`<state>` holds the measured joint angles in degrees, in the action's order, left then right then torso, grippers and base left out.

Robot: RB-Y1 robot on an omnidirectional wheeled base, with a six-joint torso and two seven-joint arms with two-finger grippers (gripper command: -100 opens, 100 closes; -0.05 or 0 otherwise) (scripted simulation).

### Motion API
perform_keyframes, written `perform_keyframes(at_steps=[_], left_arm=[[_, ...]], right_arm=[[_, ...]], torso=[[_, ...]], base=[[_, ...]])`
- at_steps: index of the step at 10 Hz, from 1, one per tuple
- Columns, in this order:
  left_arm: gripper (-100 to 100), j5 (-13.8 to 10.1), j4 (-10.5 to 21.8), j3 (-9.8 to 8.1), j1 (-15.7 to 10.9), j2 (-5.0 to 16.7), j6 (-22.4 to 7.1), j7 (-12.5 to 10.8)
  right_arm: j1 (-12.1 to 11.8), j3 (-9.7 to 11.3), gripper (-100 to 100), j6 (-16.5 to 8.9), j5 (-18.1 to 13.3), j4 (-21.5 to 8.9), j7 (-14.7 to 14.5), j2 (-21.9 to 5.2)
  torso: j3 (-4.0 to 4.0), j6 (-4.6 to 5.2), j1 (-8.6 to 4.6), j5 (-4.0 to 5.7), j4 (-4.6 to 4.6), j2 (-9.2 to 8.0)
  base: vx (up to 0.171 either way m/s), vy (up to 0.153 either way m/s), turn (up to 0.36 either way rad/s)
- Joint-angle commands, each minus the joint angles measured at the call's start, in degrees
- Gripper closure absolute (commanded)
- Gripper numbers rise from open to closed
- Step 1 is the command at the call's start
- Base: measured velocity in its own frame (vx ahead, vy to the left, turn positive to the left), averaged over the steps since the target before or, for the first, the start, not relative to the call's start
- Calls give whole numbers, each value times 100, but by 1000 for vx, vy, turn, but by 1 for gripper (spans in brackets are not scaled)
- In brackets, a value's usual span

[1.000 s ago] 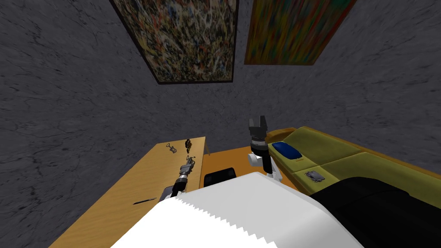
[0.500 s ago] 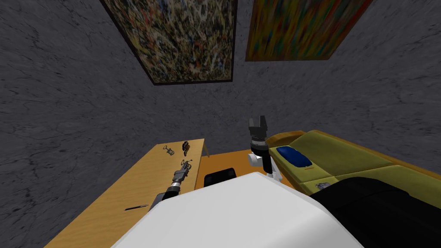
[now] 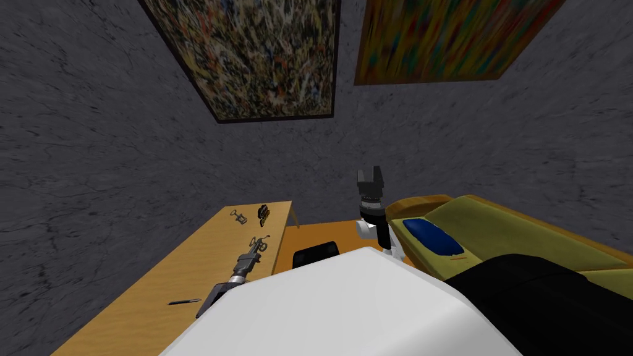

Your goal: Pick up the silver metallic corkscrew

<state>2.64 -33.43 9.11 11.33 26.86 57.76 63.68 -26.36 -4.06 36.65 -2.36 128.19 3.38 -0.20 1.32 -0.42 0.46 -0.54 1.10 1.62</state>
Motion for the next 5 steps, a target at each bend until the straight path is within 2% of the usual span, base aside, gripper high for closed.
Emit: perform_keyframes(at_steps=[1, 2, 3, 4, 5], left_arm=[[100, -4, 33, 49, 104, 201, 286, -155], [100, -2, 311, 158, 143, 415, 439, -393], [100, -2, 311, 158, 143, 494, 676, -407], [100, 2, 447, 146, 55, 416, 608, -362], [0, 1, 430, 148, 73, 424, 637, -371]], right_arm=[[0, 0, 0, 0, 0, 0, 0, 0], [1, 0, 0, 0, 0, 0, 0, 0], [0, 0, 0, 0, 0, 0, 0, 0], [1, 0, 0, 0, 0, 0, 0, 0], [2, 0, 0, 0, 0, 0, 0, -1]], torso=[[0, 0, 0, 0, 0, 0], [-2, 6, 7, -2, -4, -1], [-1, -4, 9, -1, 0, -4], [-8, 4, 7, -4, -5, -13], [-14, 8, 29, -9, -8, -23]], base=[[99, -114, 91], [88, -123, 155], [62, -120, 73], [20, -48, 15], [4, -11, 0]])
